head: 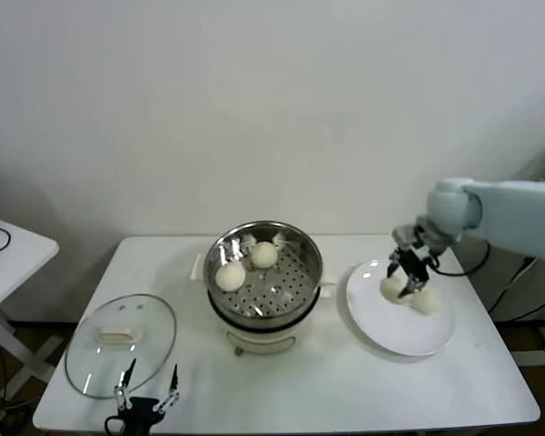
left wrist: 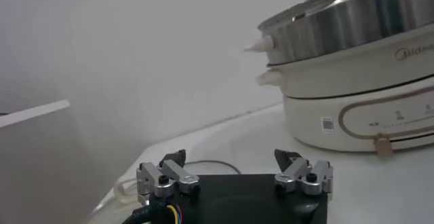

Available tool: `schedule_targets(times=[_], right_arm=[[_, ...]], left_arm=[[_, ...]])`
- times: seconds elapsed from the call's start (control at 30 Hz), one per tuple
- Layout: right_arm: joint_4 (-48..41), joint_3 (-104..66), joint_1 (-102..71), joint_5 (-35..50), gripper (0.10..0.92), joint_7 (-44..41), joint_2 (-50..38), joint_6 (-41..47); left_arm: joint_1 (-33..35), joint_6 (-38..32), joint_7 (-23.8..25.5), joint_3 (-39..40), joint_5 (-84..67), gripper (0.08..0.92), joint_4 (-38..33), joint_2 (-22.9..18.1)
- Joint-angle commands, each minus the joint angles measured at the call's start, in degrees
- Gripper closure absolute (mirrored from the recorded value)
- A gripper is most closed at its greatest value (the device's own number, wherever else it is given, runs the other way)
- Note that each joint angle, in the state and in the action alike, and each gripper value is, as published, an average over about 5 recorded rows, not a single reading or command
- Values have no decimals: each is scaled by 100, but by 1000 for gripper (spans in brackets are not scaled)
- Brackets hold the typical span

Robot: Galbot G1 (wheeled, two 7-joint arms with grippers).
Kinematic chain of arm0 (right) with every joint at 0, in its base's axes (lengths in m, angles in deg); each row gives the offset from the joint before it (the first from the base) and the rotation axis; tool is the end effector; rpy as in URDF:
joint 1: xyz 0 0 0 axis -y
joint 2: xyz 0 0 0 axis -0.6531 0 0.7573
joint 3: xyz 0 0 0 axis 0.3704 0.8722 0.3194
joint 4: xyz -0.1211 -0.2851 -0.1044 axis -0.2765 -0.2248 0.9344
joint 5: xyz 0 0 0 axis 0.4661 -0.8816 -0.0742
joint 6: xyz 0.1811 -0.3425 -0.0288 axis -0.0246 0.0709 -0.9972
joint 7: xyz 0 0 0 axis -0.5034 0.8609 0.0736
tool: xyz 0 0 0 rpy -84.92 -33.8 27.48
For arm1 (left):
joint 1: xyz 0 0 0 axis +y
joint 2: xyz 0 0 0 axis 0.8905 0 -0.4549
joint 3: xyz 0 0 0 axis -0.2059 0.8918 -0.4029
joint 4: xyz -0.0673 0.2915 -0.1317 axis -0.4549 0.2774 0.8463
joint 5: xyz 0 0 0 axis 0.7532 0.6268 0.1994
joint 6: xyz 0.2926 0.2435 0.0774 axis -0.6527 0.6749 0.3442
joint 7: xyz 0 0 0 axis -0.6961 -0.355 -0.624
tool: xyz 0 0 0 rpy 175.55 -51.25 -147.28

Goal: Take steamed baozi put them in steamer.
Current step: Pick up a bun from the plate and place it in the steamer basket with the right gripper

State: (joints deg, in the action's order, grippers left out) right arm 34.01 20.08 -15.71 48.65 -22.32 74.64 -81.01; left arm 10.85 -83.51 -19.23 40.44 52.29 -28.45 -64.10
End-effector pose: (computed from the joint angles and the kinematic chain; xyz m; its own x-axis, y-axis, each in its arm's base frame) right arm 0.5171 -0.0637 -0.0731 -0.1083 -0.0976 0.9893 -0.9366 -0.3237 -0.1344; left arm 0.1339 0.0734 -0.4385 -0.9916 -0.0393 0.1229 -0.0004 0.9535 0.3015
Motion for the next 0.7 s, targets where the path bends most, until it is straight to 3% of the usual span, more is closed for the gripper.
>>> schedule_targets(times=[0.03, 0.33, 0.7], right_arm=[[674, -455, 1870, 26, 465, -608, 1002, -1676], [1390, -1658, 1116, -2188, 465, 271, 1882, -2751], [694, -1823, -805, -3594, 465, 684, 2904, -2767]], left_arm=[[-16, -9, -8, 4, 39, 177, 57, -16], [-32, -31, -20, 5, 78, 177, 106, -57], [-98, -13, -18, -24, 41, 177, 134, -61]])
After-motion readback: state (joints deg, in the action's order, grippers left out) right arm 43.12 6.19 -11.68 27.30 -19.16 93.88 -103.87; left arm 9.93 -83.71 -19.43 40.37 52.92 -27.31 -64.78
